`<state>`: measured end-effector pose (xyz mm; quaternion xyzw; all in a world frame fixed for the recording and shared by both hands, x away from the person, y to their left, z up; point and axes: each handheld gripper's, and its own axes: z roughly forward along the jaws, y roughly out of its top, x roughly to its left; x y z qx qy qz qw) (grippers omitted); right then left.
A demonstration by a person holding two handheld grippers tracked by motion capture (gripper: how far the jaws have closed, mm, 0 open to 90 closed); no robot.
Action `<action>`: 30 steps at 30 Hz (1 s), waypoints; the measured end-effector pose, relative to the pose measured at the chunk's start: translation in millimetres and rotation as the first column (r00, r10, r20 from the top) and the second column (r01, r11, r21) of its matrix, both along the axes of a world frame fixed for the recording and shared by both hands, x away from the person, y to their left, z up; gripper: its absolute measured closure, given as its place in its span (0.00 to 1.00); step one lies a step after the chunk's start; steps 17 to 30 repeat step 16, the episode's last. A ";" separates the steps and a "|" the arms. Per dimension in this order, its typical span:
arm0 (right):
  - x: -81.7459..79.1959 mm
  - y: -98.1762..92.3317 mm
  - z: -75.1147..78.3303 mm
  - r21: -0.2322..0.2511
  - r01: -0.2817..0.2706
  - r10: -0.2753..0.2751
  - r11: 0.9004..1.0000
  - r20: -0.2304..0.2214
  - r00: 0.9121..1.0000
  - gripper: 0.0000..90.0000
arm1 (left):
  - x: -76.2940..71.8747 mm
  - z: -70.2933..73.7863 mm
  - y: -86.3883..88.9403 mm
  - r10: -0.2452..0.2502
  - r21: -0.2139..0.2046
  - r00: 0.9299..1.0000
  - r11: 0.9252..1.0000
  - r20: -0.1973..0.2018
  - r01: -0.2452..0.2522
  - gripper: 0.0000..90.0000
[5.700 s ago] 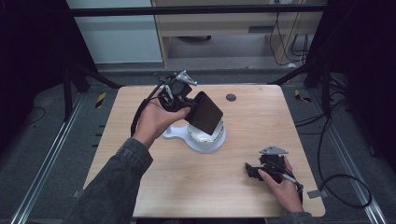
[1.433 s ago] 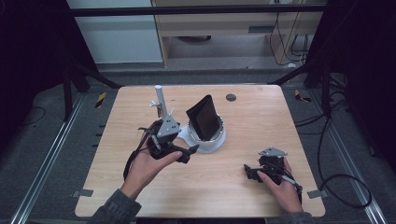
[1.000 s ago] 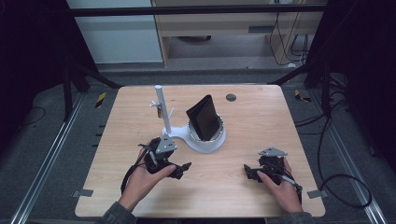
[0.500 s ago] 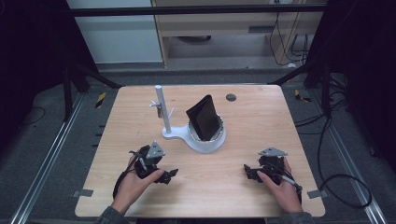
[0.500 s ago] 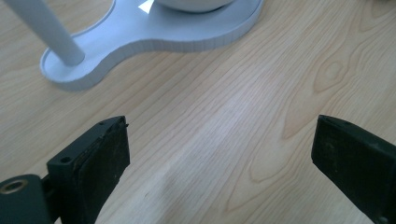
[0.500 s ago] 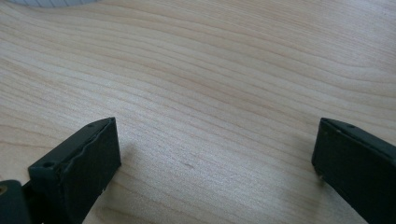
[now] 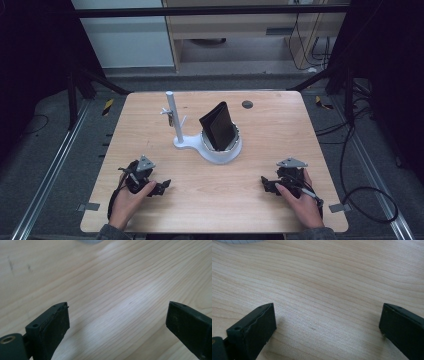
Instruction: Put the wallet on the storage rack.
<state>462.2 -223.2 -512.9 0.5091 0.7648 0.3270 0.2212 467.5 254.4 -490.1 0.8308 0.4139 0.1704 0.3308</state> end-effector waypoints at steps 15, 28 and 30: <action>-1.5 1.1 0.2 0.004 -0.001 0.001 1.000 -0.002 1.000 0.01 | 7.7 -18.6 17.8 0.050 -0.009 0.998 0.999 0.028 -0.050 0.00; -1.6 1.1 0.2 0.004 -0.001 0.001 1.000 -0.002 1.000 0.01 | 7.7 -18.6 17.8 0.050 -0.009 0.998 0.999 0.028 -0.050 0.00; -1.6 1.1 0.2 0.004 -0.001 0.001 1.000 -0.002 1.000 0.01 | 7.7 -18.6 17.8 0.050 -0.009 0.998 0.999 0.028 -0.050 0.00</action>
